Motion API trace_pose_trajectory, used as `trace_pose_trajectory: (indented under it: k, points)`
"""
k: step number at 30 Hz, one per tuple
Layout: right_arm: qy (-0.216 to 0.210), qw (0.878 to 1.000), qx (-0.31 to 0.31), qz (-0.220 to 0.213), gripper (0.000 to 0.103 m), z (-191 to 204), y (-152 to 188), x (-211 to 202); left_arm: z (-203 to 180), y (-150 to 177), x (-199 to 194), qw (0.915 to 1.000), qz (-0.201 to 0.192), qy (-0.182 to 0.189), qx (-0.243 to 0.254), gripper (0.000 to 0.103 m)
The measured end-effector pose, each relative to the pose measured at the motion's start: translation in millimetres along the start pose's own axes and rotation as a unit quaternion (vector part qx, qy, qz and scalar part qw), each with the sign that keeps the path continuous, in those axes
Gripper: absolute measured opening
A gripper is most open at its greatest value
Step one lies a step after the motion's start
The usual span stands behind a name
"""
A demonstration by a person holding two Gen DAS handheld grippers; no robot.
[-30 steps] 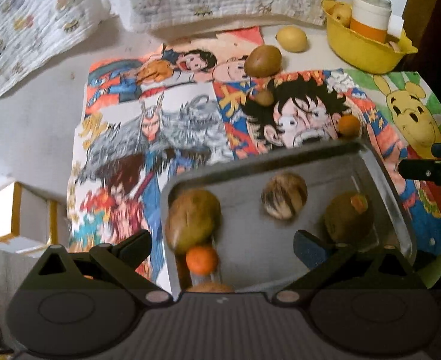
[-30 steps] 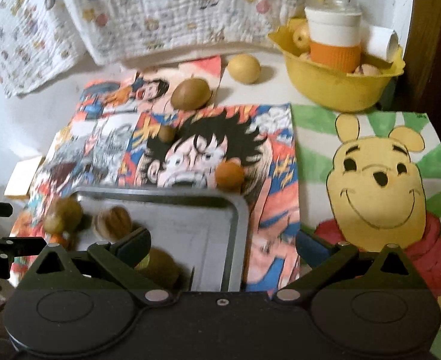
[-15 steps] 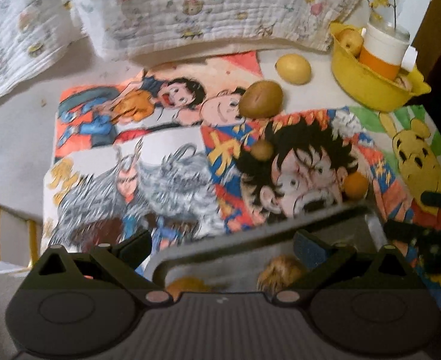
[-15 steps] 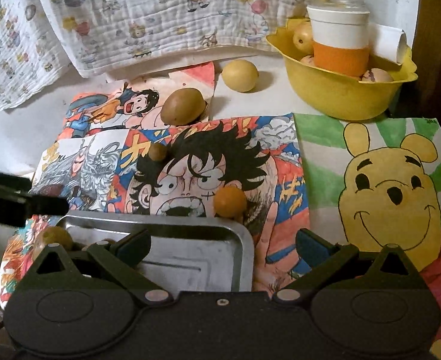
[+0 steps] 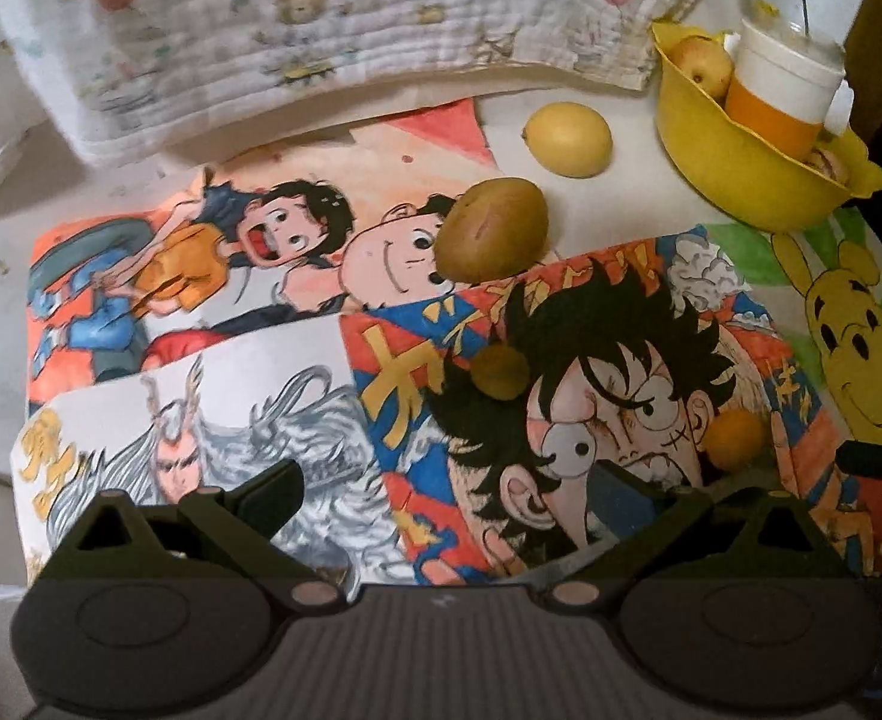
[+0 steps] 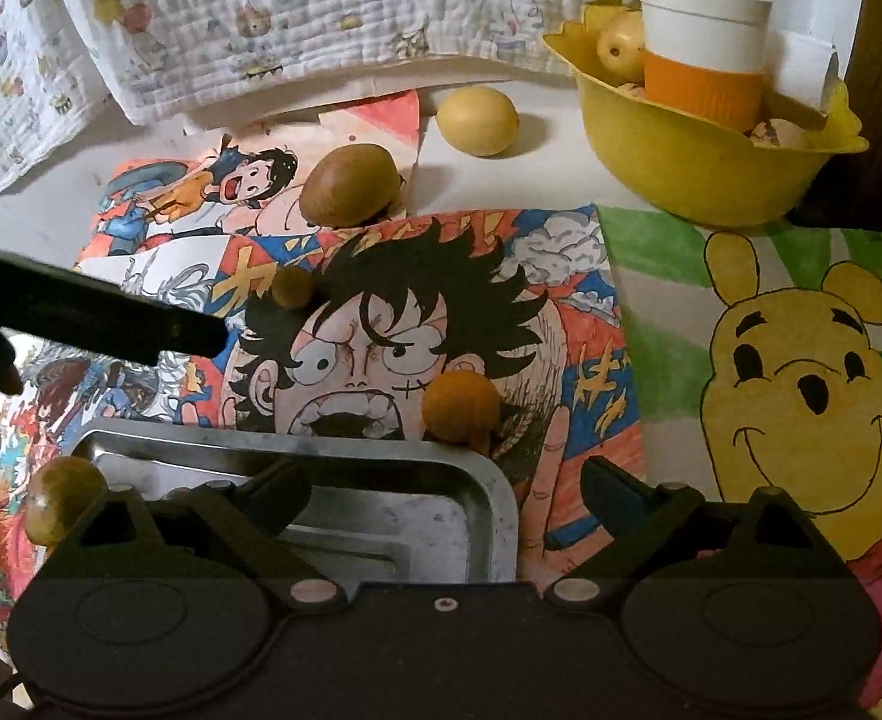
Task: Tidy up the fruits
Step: 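Grasp a small brown kiwi with the left tool while the right tool grasps a small orange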
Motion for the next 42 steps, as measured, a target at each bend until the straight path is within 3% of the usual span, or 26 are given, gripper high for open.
trace_pose_trajectory:
  k: [23, 33, 35, 37, 42]
  points:
    - [0.018, 1.0, 0.005, 0.012, 0.075, -2, -19, 36, -24, -24, 42, 0.9989, -0.014, 0.035, 0.027, 0.1]
    - [0.022, 1.0, 0.001, 0.021, 0.062, 2, -17, 43, -23, -21, 47, 0.9979, -0.014, 0.057, 0.027, 0.081]
    - [0.022, 1.0, 0.001, 0.021, 0.06, 2, -18, 44, -22, -21, 48, 0.9978, -0.014, 0.06, 0.024, 0.076]
    - [0.023, 1.0, 0.001, 0.021, 0.06, 3, -18, 45, -21, -22, 49, 0.9979, -0.017, 0.059, 0.022, 0.066]
    - [0.024, 0.999, 0.004, 0.021, 0.059, 5, -20, 48, -19, -25, 53, 0.998, -0.015, 0.06, 0.016, 0.058]
Point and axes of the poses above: each gripper's, at about its wrist camera, not at the fingertips, and x roughly the way its jaws point, z to its left, y to its underside, the point moved 1 cm from there along x, roughly the way its jaws point, and after that the axes turned 8 degrees about -z, right-handed, at the moved point
